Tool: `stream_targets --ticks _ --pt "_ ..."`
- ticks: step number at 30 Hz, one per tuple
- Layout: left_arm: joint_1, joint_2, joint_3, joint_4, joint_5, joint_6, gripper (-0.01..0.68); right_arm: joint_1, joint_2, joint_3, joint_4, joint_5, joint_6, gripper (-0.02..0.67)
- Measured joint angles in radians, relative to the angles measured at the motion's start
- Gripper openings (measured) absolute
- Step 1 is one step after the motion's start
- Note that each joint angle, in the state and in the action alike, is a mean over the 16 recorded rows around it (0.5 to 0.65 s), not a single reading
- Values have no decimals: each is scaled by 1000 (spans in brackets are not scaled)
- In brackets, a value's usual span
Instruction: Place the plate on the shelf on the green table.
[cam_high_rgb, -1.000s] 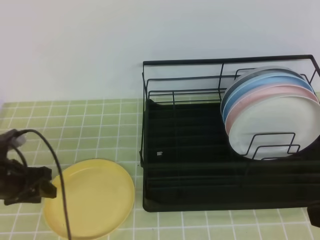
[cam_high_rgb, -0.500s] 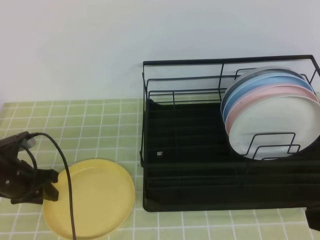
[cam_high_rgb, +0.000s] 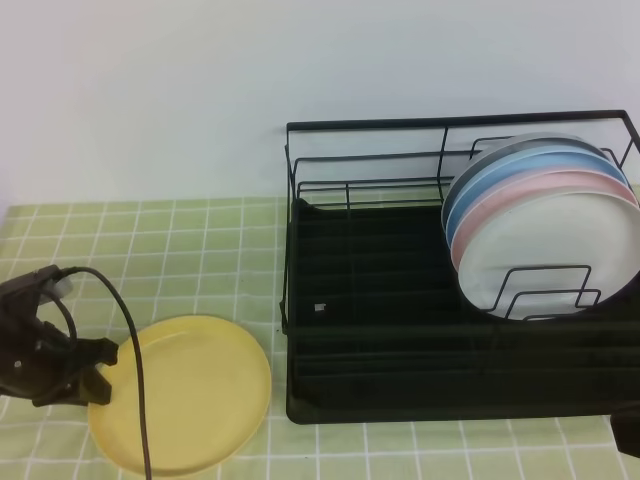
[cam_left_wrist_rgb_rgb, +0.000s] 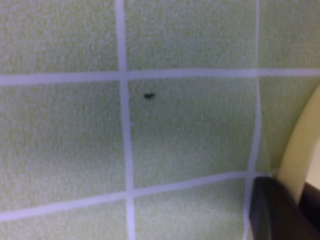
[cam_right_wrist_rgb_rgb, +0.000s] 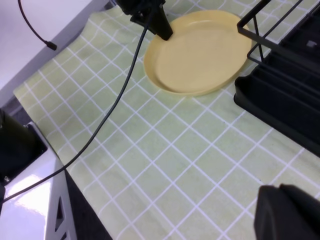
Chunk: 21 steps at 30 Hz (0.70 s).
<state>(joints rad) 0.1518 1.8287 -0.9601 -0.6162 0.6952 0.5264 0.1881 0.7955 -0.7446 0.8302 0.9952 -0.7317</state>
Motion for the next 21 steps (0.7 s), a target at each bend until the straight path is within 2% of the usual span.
stream_targets --ticks 6,15,21 --pt "0 -20 -41 13 42 -11 6 0 0 0 0 4 -1 -4" --pt "0 -138 -123 37 126 -27 2 0 0 0 0 6 -25 -3" --pt "0 -267 -148 -19 173 0 2 0 0 0 18 4 -40 -3"
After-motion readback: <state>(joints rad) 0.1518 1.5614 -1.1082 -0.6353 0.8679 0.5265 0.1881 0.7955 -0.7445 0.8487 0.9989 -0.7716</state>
